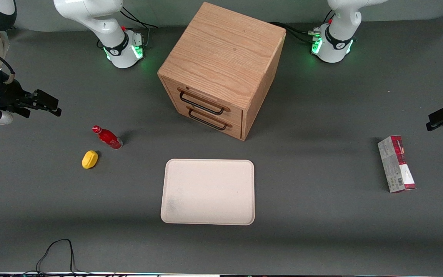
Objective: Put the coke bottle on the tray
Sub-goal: 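Move the right gripper down over the red Coca-Cola bottle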
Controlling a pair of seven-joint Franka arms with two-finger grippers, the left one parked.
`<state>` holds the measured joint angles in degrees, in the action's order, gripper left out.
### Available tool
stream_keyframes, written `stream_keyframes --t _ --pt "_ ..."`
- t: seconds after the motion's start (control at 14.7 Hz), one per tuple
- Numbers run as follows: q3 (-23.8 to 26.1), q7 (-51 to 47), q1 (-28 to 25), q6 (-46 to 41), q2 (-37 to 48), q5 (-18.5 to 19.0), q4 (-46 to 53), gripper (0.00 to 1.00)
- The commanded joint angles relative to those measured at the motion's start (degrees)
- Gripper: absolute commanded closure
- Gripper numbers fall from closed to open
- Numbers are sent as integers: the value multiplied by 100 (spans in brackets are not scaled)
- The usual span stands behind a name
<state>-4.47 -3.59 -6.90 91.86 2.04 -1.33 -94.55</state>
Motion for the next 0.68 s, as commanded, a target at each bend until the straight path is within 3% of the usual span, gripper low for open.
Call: stream_keyframes --t 0.0,0.34,0.61 --pt "-81 69 -66 -142 -64 -96 148 0" --pt "-63 121 -48 -116 -46 -52 -96 0" --pt "-81 419 -66 997 181 -52 -1641 0"
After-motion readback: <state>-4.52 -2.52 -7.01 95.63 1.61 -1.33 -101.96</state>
